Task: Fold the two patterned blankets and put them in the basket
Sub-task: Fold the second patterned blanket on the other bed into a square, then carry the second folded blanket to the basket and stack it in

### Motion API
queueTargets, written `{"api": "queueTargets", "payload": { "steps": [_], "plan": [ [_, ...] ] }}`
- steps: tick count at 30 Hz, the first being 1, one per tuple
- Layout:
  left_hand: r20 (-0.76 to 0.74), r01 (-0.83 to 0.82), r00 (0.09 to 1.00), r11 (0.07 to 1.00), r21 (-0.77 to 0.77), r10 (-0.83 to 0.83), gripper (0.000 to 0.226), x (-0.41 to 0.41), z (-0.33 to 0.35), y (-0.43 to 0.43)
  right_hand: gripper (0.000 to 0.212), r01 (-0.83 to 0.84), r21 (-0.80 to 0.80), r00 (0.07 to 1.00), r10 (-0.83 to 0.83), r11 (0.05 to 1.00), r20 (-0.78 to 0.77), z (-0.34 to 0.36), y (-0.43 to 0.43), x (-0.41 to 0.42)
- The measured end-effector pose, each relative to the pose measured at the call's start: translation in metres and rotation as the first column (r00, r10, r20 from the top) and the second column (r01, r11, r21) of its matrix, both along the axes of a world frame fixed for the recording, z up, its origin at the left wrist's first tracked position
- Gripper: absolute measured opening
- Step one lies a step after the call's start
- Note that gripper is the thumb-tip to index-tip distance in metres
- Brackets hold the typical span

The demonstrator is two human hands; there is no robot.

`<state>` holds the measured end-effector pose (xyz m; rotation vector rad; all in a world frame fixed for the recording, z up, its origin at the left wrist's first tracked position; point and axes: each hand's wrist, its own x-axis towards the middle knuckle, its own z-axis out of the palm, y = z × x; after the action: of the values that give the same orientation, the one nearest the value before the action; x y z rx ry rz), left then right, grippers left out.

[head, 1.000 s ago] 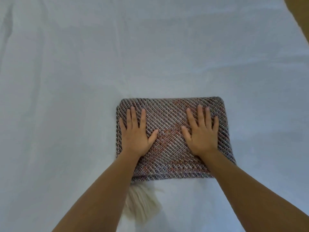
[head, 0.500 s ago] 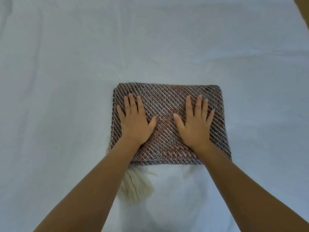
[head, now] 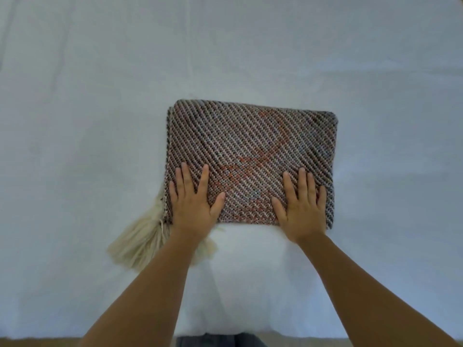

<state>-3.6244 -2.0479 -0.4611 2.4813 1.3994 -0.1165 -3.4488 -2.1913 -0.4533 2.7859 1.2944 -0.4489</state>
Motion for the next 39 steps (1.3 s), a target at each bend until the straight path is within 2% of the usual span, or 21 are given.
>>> {"api": "queueTargets", "payload": {
  "steps": [4,5,6,8,9,10,12,14,16,18,20,21,24,26,29,34,39],
  "plan": [
    [-0.004,0.009,1.000,0.994,-0.107,-0.009,0.073,0.004,0.003,0.008,0.065,-0.040,-0.075,0.995,0.033,0.996,-0.098,0.004,0.015,0.011],
    [0.038,-0.009,0.999,0.992,-0.128,0.014,0.072,0.007,0.009,0.011,0.064,-0.026,-0.023,0.995,0.023,0.999,-0.094,0.011,0.018,0.013],
    [0.119,-0.036,0.992,0.990,-0.134,0.052,0.071,0.010,0.016,0.015,0.062,0.028,0.099,0.996,-0.020,0.995,-0.082,0.019,0.019,0.014],
    [0.344,-0.131,0.927,0.989,-0.074,0.149,0.067,0.013,0.031,0.027,0.053,0.242,0.406,0.970,-0.220,0.881,-0.099,0.035,0.021,0.019],
    [0.422,-0.199,0.884,0.978,-0.056,0.203,0.069,0.014,0.036,0.037,0.051,0.375,0.494,0.926,-0.345,0.784,-0.155,0.039,0.021,0.025],
    [0.459,-0.264,0.845,0.960,-0.089,0.275,0.076,0.015,0.041,0.048,0.056,0.497,0.507,0.865,-0.449,0.704,-0.224,0.042,0.020,0.032],
    [0.441,-0.345,0.770,0.882,-0.321,0.461,0.098,0.020,0.047,0.072,0.074,0.665,0.395,0.745,-0.523,0.634,-0.414,0.045,0.021,0.047],
    [0.389,-0.305,0.719,0.765,-0.568,0.576,0.112,0.030,0.051,0.089,0.089,0.664,0.258,0.681,-0.426,0.701,-0.596,0.046,0.025,0.055],
    [0.359,-0.252,0.718,0.704,-0.664,0.596,0.118,0.037,0.052,0.094,0.095,0.582,0.170,0.666,-0.346,0.796,-0.661,0.045,0.030,0.056],
    [0.336,-0.242,0.737,0.693,-0.680,0.587,0.120,0.040,0.050,0.093,0.093,0.579,0.120,0.655,-0.372,0.807,-0.658,0.045,0.037,0.056],
    [0.291,-0.284,0.743,0.677,-0.679,0.603,0.117,0.042,0.050,0.098,0.089,0.625,0.116,0.663,-0.446,0.772,-0.601,0.045,0.043,0.056],
    [0.258,-0.316,0.736,0.655,-0.687,0.625,0.114,0.043,0.050,0.103,0.089,0.671,0.109,0.633,-0.490,0.734,-0.599,0.045,0.044,0.057],
    [0.183,-0.334,0.708,0.551,-0.765,0.682,0.088,0.044,0.056,0.114,0.092,0.838,-0.017,0.356,-0.569,0.546,-0.741,0.051,0.045,0.064],
    [0.160,-0.296,0.691,0.478,-0.827,0.705,0.074,0.046,0.067,0.116,0.085,0.860,-0.075,0.272,-0.576,0.505,-0.771,0.062,0.045,0.066],
    [0.194,-0.250,0.668,0.462,-0.851,0.719,0.061,0.049,0.081,0.112,0.073,0.877,-0.007,0.285,-0.533,0.480,-0.797,0.076,0.044,0.062],
    [0.320,-0.161,0.714,0.591,-0.790,0.623,0.049,0.047,0.114,0.093,0.063,0.870,0.126,0.396,-0.523,0.477,-0.755,0.109,0.028,0.047],
    [0.393,-0.039,0.764,0.644,-0.764,0.512,0.047,0.060,0.161,0.060,0.064,0.884,0.251,0.452,-0.580,0.395,-0.678,0.157,-0.025,0.035]
  ]
}}
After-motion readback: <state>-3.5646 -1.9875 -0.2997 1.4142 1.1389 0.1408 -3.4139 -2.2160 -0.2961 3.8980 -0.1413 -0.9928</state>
